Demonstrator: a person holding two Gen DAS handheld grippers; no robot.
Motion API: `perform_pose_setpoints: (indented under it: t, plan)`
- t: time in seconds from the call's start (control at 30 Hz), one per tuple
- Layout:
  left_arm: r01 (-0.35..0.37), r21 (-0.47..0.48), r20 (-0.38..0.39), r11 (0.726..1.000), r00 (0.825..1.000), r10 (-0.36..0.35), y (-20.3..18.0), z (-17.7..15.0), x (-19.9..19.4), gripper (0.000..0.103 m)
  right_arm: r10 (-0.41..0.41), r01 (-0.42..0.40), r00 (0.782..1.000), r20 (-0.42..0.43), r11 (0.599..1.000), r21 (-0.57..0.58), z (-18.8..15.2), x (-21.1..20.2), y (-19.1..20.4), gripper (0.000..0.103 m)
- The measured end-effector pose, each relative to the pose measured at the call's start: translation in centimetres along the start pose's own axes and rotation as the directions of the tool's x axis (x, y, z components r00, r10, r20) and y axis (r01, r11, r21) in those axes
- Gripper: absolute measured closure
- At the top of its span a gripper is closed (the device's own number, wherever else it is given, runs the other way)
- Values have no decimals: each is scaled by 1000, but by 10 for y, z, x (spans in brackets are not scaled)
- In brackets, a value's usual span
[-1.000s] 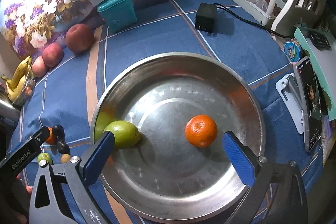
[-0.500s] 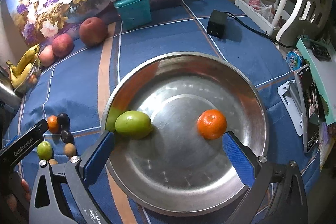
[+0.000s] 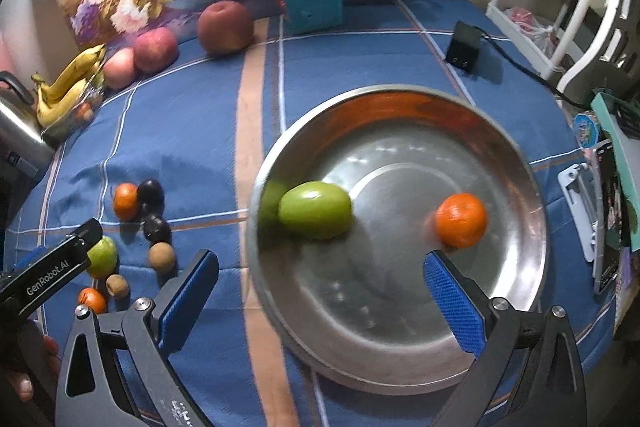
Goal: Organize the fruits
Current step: 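Move both open tools back from the plate toward the fruit row, then grasp the stemmed orange with the left tool while the right tool grasps a black plum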
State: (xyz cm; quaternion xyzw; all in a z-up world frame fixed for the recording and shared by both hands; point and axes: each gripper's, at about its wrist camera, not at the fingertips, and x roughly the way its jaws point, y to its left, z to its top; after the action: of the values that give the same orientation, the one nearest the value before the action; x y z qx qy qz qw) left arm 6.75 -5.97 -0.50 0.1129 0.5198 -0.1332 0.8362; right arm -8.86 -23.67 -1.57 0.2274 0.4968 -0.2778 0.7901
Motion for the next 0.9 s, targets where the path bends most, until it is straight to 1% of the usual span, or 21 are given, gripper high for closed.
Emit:
perform_pose_setpoints:
  t: [0.2,0.3,0.37,0.43,0.53,0.67,0.77,0.9]
  plan:
    - [3,-70,28,998,1000,-1,30,3,-11,0,79,-80,997,-11,996,-33,-5,-2,26,1]
    - [24,-103,29,994,999,-21,41,1,-12,0,116,-116,993,-5,992,-55,-5,-6,38,1]
    - [36,-116,22,993,999,-34,47,0,-12,0,140,-140,990,-3,988,-67,-6,-8,47,1]
    - [36,-109,15,993,999,-34,49,-1,-11,0,161,-160,987,0,984,-75,-7,-10,54,1]
    - [62,-107,-15,992,998,-64,51,-5,-8,0,186,-184,983,11,978,-93,-8,-15,65,1]
    - [87,-113,-52,990,994,-93,51,-10,-2,0,200,-196,980,19,973,-125,-11,-18,77,1]
    - [92,-114,-96,989,990,-103,50,-14,6,0,198,-196,980,5,970,-141,-13,-13,82,1]
    - [99,-135,-156,986,980,-120,49,-20,18,2,187,-190,982,-34,970,-149,-18,-1,85,1]
